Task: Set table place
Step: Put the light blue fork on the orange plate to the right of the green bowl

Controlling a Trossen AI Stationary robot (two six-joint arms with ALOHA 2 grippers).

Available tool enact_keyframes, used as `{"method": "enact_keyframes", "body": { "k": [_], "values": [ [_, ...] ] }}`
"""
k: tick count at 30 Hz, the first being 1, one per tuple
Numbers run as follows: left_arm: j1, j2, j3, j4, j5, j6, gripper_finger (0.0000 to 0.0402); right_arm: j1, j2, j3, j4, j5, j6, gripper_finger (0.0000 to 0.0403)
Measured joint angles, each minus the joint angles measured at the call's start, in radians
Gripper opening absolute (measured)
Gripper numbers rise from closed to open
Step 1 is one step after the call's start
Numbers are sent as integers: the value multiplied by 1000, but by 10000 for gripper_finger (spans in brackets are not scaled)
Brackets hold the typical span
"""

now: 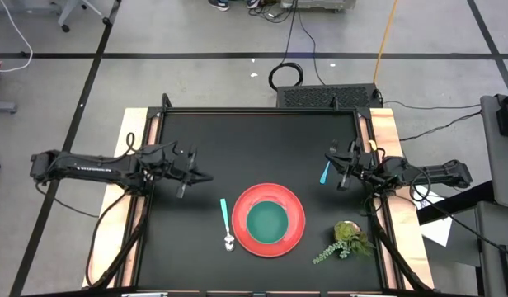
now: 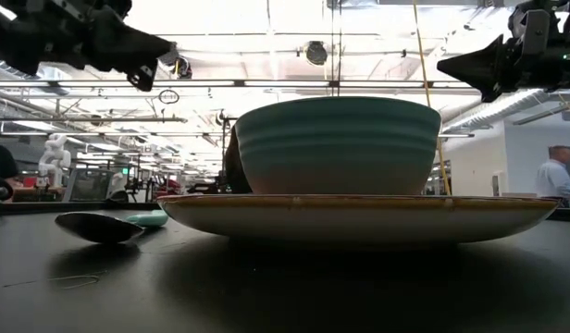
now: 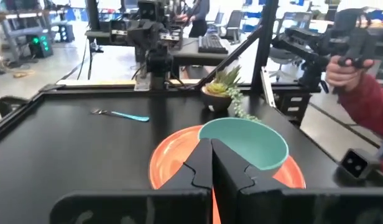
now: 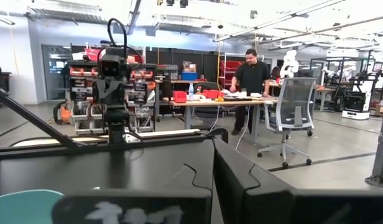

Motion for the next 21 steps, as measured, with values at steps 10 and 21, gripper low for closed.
{"method": "enact_keyframes", "body": {
  "k": [10,21],
  "values": [
    [0,-55,-86,34,-23,10,0,0,0,0,-2,0,-1,0],
    [0,-55,-107,42,-26,18,0,0,0,0,-6,0,-7,0]
  ]
}}
